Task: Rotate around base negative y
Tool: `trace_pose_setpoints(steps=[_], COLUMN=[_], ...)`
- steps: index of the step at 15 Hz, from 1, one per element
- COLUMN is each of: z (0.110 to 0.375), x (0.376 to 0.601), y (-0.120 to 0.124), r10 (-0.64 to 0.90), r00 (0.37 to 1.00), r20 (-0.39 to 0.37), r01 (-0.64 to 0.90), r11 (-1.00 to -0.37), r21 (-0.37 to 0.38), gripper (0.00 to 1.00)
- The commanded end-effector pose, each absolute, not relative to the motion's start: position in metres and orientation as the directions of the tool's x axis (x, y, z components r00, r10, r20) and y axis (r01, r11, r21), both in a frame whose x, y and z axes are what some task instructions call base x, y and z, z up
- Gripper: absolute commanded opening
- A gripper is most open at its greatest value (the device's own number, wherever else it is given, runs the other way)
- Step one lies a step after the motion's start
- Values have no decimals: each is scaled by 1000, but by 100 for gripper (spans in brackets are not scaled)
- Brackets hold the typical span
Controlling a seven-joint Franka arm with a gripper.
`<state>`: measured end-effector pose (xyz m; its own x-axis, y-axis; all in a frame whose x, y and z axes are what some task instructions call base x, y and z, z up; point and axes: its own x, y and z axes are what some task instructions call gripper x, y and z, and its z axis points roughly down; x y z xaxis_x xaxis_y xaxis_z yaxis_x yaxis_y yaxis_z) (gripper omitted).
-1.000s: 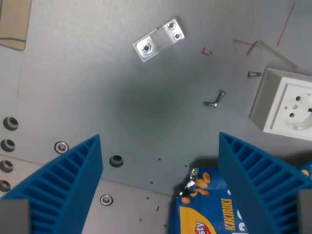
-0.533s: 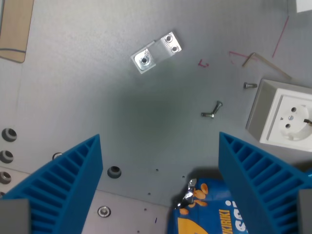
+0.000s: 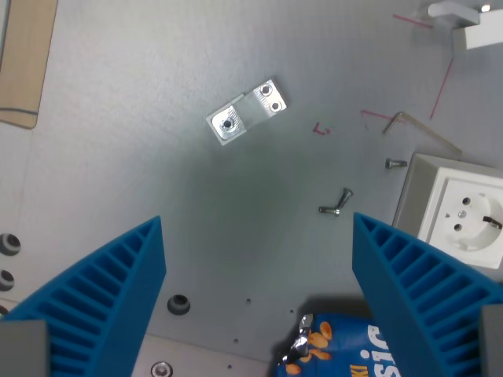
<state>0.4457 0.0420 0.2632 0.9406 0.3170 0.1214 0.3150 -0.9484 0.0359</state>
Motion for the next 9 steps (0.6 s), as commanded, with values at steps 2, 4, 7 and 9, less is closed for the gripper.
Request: trace_pose_setpoints(steps=[2, 4, 7, 9], z=[266, 266, 266, 266], x=[430, 430, 430, 430], y=[41, 41, 41, 41], r10=[318, 318, 319, 319], r00=[866, 855, 838, 826], r20=[386, 409, 443, 465], r01=[288, 284, 279, 275], r11=[-948, -948, -948, -948], r21=[136, 144, 155, 163], gripper=[100, 100, 100, 100])
